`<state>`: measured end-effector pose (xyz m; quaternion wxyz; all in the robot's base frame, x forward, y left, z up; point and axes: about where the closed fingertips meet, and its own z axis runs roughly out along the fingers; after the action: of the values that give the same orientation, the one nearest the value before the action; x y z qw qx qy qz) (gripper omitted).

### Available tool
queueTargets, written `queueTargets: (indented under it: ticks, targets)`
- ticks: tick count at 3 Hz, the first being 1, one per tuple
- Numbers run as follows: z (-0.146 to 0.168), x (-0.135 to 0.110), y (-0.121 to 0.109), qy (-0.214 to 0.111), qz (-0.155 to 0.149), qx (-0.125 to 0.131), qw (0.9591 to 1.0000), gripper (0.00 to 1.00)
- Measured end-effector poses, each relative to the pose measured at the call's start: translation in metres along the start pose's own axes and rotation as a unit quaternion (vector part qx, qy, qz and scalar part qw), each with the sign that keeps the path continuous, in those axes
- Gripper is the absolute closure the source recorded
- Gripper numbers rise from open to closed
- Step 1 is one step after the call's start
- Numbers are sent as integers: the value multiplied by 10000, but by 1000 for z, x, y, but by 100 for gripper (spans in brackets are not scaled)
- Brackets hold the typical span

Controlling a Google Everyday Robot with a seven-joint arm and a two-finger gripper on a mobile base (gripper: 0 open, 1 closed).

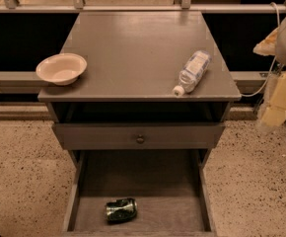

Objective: Pick green can from middle drawer and place on counter

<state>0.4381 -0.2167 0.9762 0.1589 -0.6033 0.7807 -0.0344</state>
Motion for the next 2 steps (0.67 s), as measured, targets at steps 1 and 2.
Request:
queueTargets:
  ticks: [1, 2]
  targets:
    - [2, -2, 1, -18, -45, -21, 10000, 0]
    - [28, -20, 14, -208, -524, -249, 9981, 0]
